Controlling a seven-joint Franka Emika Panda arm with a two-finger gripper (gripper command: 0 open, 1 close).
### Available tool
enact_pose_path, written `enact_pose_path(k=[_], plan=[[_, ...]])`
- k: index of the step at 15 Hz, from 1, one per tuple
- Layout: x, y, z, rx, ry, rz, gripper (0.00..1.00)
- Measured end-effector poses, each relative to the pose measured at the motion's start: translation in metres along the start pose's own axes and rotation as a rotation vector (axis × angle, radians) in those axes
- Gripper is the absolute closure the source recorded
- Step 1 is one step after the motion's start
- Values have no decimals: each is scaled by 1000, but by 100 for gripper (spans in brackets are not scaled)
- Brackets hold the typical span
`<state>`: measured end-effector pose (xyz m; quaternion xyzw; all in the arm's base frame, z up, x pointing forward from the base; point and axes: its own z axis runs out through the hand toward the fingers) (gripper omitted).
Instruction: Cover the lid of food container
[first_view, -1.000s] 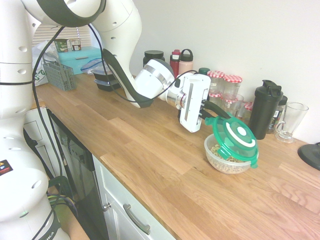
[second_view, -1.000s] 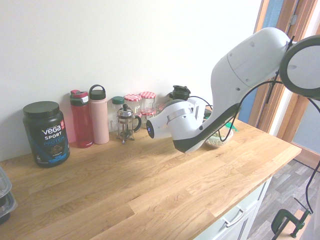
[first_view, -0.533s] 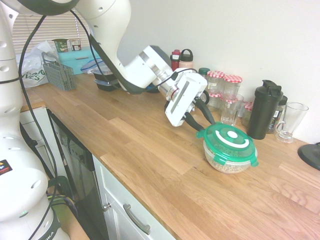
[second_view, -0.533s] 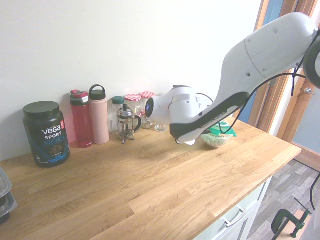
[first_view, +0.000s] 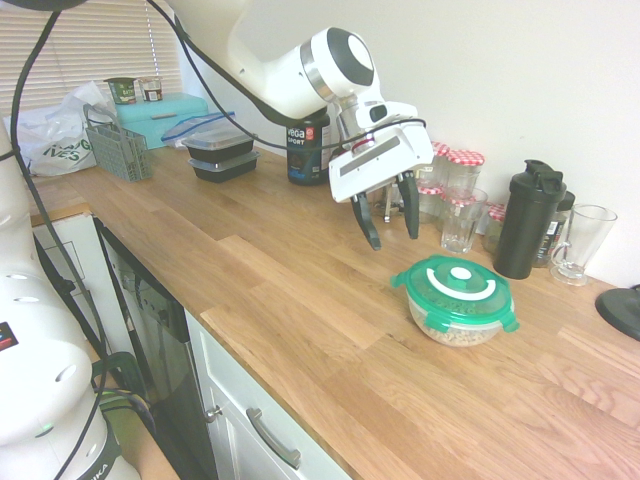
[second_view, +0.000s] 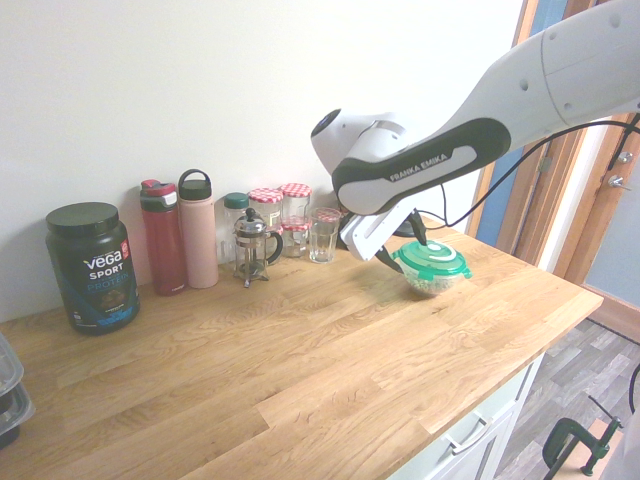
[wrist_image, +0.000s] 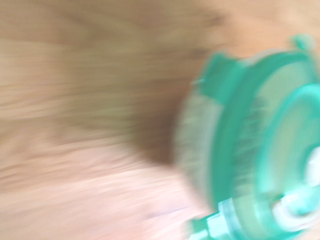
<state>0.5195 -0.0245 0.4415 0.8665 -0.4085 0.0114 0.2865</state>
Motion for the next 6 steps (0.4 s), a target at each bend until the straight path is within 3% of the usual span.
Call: enact_pose_path(k=[6], plan=[[18, 24, -24, 318, -250, -91, 0]])
